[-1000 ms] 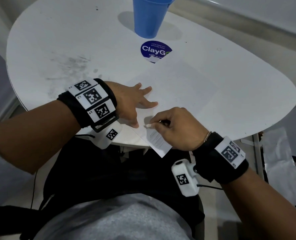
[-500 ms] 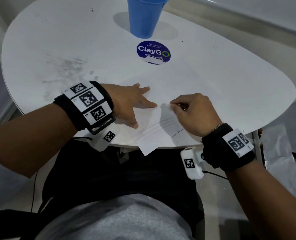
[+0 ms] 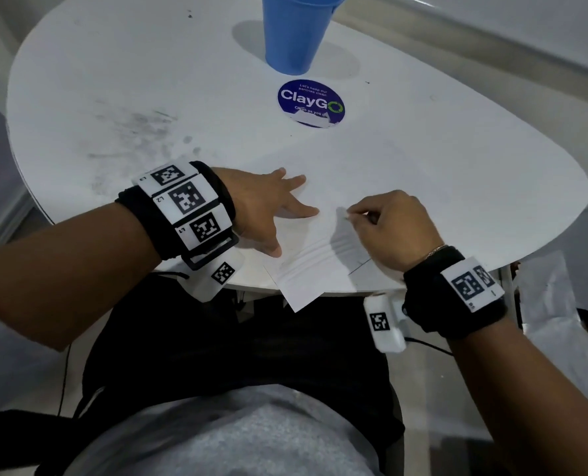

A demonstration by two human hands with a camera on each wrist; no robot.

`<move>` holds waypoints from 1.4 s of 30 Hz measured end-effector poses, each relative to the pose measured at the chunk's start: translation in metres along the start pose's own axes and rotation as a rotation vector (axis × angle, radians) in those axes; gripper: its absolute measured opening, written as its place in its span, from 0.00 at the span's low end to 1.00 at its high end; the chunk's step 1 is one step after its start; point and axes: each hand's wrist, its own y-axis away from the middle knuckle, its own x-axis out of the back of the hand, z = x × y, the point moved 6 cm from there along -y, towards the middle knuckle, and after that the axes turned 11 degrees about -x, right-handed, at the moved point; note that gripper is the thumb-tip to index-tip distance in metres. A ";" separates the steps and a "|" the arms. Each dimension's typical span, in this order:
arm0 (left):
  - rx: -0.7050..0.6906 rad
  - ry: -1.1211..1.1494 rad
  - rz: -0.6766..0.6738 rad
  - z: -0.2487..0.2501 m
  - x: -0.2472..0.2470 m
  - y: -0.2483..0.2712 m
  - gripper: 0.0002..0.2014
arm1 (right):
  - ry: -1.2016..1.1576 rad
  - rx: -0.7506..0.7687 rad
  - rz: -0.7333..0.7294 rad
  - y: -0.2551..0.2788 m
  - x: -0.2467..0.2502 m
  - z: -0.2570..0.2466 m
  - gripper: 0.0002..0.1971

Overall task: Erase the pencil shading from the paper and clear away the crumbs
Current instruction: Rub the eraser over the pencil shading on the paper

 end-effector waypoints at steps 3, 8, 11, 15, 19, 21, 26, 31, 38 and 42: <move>0.034 -0.048 -0.012 0.001 0.002 0.002 0.43 | -0.033 0.047 -0.136 0.013 -0.017 -0.010 0.09; 0.019 -0.165 0.031 0.008 0.006 0.002 0.42 | -0.020 -0.016 -0.042 -0.001 -0.003 0.002 0.09; -0.006 -0.142 0.031 0.010 0.006 0.001 0.42 | 0.025 -0.010 -0.032 0.003 -0.007 -0.001 0.10; 0.014 -0.106 0.021 0.010 0.002 0.001 0.42 | 0.012 0.069 -0.157 0.015 -0.017 -0.015 0.09; 0.031 -0.138 0.029 0.014 0.004 0.002 0.42 | 0.011 -0.035 -0.048 0.003 -0.002 -0.002 0.09; 0.032 -0.134 0.024 0.014 0.004 0.002 0.42 | 0.050 0.034 -0.095 0.012 -0.012 -0.013 0.09; 0.026 -0.151 0.020 0.015 0.003 0.003 0.42 | 0.008 -0.012 -0.095 0.005 -0.005 -0.007 0.09; 0.029 -0.149 0.015 0.014 0.003 0.002 0.42 | 0.035 0.065 -0.147 0.020 -0.016 -0.017 0.10; 0.036 -0.158 0.012 0.015 0.004 0.001 0.42 | 0.010 -0.036 -0.077 0.006 -0.004 -0.005 0.10; 0.032 -0.164 -0.002 0.015 0.004 0.002 0.42 | 0.052 0.105 -0.217 0.033 -0.021 -0.028 0.10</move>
